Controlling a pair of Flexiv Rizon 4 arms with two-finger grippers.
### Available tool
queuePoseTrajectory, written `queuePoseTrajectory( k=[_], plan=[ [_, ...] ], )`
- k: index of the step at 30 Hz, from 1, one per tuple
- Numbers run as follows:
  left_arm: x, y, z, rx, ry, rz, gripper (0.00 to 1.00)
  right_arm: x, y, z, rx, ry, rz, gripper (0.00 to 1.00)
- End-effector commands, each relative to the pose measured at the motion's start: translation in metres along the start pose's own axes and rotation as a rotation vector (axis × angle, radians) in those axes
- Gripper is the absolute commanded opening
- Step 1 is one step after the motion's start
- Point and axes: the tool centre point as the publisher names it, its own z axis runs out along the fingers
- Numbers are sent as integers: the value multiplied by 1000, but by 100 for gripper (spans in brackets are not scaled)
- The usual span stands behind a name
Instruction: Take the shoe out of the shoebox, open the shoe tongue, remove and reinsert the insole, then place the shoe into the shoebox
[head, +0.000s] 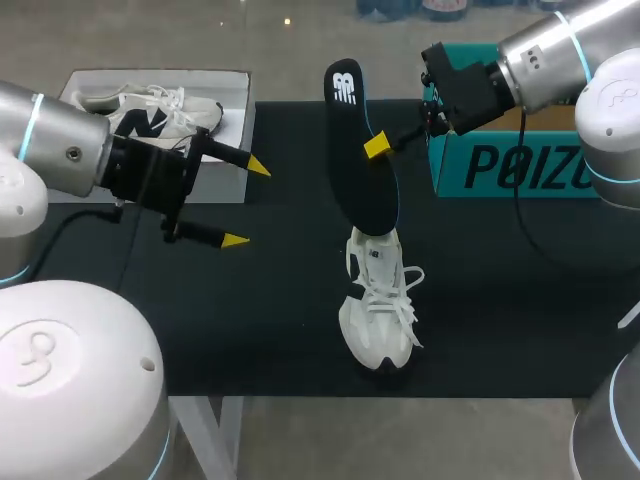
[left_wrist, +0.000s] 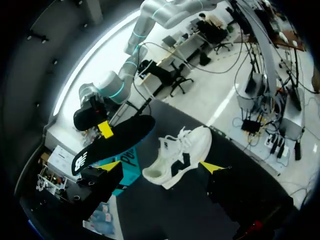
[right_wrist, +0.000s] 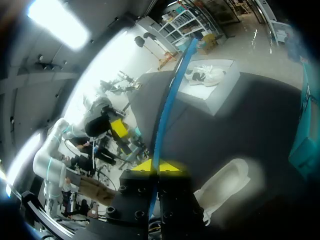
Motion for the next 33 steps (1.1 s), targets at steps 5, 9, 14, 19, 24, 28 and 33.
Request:
queuePoseTrajectory(
  k=[5, 9, 14, 19, 24, 28, 33],
  plan=[
    [13, 9, -6, -31, 45, -60, 100, 0, 0, 0, 1, -3, 1, 0],
    [16, 22, -12, -64, 65, -88, 100, 0, 0, 0, 1, -3, 1, 0],
    [18, 36, -18, -121, 121, -131, 100, 0, 0, 0, 1, -3, 1, 0],
    [18, 38, -18, -137, 134, -143, 100, 0, 0, 0, 1, -3, 1, 0],
    [18, 38, -18, -137, 134, -143, 100, 0, 0, 0, 1, -3, 1, 0],
    [18, 38, -18, -137, 134, -143, 100, 0, 0, 0, 1, -3, 1, 0],
    [18, 38, -18, -137, 134, -143, 100, 0, 0, 0, 1, -3, 1, 0]
  ],
)
